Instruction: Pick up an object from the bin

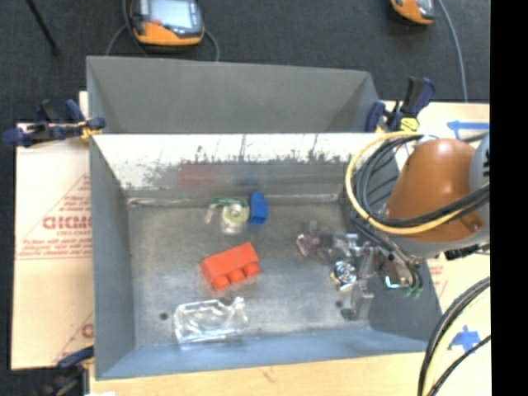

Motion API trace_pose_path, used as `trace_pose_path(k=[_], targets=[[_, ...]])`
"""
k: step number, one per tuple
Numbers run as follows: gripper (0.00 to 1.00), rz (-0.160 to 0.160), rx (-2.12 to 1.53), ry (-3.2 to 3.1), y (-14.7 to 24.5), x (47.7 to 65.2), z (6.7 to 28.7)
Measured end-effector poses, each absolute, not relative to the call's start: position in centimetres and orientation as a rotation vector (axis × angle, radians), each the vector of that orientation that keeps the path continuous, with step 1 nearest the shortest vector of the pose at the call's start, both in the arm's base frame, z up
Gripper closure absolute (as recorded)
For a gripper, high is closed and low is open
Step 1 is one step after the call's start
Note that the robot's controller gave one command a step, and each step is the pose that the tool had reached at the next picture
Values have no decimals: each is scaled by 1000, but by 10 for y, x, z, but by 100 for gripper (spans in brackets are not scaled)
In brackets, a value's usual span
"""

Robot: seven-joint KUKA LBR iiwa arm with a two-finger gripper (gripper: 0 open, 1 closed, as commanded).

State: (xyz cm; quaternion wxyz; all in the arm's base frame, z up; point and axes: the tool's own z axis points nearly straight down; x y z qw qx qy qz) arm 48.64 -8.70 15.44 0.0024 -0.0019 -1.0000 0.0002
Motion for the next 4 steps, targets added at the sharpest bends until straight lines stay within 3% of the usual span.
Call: trace_pose_path(k=[1, 2, 3, 4], targets=[[0, 0, -198, -3143, -100, 593, 87], [0, 0, -236, -3138, -97, 592, 71], [100, 3, -231, -3139, -97, 592, 72], [100, 4, -208, -3147, -105, 565, 231]])
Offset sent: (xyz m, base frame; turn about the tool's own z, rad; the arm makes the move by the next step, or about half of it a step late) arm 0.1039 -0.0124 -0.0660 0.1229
